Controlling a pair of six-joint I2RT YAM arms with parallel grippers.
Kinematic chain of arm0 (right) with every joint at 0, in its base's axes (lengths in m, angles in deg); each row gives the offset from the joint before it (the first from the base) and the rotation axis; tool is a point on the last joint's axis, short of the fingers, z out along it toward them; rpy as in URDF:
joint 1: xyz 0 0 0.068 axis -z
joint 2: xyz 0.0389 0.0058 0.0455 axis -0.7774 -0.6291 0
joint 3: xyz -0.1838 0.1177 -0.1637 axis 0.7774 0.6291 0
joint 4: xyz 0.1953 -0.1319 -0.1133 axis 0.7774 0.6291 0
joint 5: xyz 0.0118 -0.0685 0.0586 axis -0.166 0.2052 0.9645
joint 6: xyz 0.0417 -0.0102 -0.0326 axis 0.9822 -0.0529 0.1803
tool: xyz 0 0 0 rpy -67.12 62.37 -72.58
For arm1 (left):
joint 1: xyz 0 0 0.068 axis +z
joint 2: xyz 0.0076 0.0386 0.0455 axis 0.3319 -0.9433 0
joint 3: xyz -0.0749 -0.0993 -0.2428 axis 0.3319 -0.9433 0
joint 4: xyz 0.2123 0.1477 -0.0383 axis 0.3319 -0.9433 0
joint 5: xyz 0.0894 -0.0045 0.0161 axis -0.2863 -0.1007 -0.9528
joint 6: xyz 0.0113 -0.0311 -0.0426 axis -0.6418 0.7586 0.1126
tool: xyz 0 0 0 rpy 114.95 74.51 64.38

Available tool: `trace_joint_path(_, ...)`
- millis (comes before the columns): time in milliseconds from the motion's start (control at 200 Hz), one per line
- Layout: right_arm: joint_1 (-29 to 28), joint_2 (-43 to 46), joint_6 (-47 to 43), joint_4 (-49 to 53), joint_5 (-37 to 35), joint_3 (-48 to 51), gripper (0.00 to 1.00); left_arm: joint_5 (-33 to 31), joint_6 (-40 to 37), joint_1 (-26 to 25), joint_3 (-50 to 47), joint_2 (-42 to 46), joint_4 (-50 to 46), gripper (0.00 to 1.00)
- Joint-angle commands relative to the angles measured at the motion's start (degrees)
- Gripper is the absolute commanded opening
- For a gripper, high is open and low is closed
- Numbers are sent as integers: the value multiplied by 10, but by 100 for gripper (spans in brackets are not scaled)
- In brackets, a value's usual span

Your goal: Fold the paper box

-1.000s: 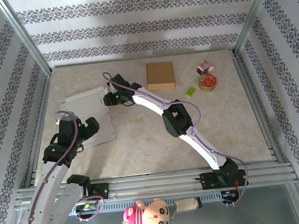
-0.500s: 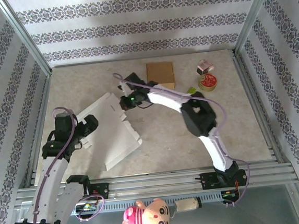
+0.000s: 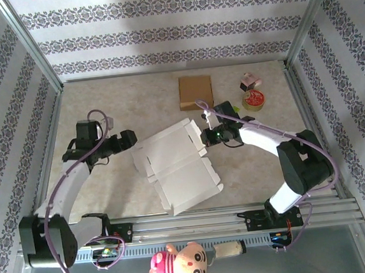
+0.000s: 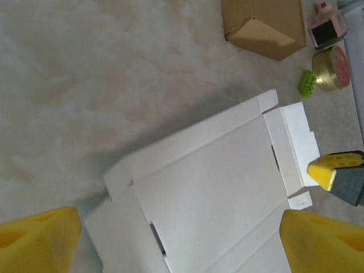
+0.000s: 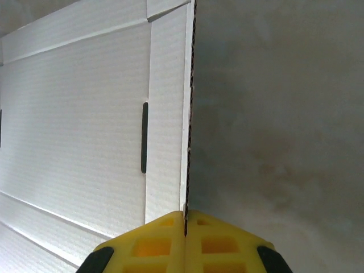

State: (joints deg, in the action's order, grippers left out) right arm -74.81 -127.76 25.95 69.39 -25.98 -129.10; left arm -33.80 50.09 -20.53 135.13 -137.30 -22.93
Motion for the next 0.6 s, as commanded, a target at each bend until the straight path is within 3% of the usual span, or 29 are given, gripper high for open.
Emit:
trace_joint_path(0,16,34,-26,-18,2,5,1,36,-73,-7,57,-74,42,87)
trace_joint_path(160,42,44,-34,-12,11,10,1,-3,-112,-33,157,-208,-45,70)
trace_joint_path(250,53,59,-39,-11,17,16,1,29,-141,-50,191,-262,-71,64)
trace_joint_path(380,57,70,-46,-12,27,19,1,124,-131,-54,205,-324,-26,64)
trace_joint_path(500,56,69,-42,-10,38,14,1,131,-162,-66,235,-372,-32,68)
trace_joint_path(595,57,69,-41,-10,36,14,1,189,-179,-72,260,-405,-51,65)
